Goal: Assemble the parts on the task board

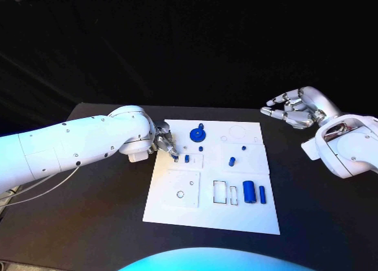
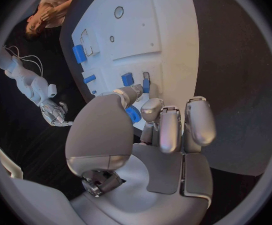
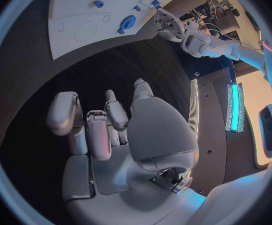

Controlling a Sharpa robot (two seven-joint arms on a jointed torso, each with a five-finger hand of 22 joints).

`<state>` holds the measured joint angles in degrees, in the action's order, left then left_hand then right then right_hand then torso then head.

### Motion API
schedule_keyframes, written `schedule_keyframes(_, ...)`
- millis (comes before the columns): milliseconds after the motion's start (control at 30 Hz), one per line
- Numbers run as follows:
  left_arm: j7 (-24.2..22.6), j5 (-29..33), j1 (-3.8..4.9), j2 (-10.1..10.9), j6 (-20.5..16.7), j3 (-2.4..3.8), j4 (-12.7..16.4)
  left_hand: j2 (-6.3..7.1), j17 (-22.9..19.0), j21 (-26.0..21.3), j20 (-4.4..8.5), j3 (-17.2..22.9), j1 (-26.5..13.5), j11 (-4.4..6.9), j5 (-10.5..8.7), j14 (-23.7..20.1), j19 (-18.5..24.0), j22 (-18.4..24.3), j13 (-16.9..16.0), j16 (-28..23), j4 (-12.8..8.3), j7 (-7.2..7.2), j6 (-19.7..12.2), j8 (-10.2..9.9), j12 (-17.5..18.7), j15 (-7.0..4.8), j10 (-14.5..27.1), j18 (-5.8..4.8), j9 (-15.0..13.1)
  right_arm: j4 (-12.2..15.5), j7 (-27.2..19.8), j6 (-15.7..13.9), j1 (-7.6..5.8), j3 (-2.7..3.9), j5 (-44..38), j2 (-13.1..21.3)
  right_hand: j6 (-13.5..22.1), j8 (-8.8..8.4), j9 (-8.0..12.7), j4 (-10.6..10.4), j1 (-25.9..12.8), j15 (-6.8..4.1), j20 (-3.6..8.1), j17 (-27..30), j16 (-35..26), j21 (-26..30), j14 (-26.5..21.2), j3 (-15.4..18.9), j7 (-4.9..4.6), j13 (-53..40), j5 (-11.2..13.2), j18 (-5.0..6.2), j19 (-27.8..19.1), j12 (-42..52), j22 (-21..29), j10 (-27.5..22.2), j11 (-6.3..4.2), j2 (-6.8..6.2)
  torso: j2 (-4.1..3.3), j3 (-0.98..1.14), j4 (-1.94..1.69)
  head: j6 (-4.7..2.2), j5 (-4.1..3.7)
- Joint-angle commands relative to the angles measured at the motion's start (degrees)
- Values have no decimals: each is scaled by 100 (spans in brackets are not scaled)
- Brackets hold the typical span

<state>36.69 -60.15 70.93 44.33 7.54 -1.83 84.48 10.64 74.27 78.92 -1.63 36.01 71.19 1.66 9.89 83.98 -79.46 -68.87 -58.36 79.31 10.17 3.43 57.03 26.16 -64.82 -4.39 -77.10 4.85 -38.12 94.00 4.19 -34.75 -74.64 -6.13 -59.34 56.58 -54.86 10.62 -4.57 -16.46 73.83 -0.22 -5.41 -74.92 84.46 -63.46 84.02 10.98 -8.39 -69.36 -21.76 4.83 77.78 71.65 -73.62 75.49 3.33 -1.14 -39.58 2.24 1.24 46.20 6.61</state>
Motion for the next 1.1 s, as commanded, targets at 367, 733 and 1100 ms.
schedule_keyframes(367, 63, -162, -25, 5, 269, -3, 58, -52, 3, 26, 9, 757, -24, -5, 39, 245, -29, 0, 0, 8, -793, -64, 30, 28, -23, -47, -39, -35, -38, -3, -25, 19, 6, 1, 35, -9, 35, 40, 9, 1, -15, -52, 6, -473, -15, 7, 348, 28, 21, -15, -52, 80, -4, -8, -6, -26, 11, 55, 5, 2, 1, 8, 10)
schedule_keyframes(733, 68, -179, -47, 1, 318, -5, 93, -53, 2, 20, 10, 761, -33, -4, 39, 245, -23, 12, 21, 7, -792, -64, 29, 33, -8, -48, -34, -32, -40, -33, -7, 44, 7, 1, 156, -4, 35, 40, 9, 1, -15, -52, 6, -477, -12, 4, 349, 28, 21, -21, -54, 80, -3, -2, -8, -22, 11, 56, 2, 2, 2, 15, 15)
schedule_keyframes(1100, 72, -171, -52, -10, 334, -5, 86, -53, 2, 19, 10, 762, -34, -4, 39, 245, -23, 13, 23, 7, -792, -64, 29, 33, -7, -48, -34, -32, -40, -32, 12, 54, 7, 1, 161, -3, 34, 43, 8, -1, -17, -52, 6, -474, -15, 12, 348, 31, 21, -21, -59, 81, -6, -2, -4, -22, 11, 61, 2, 1, 1, 11, 16)
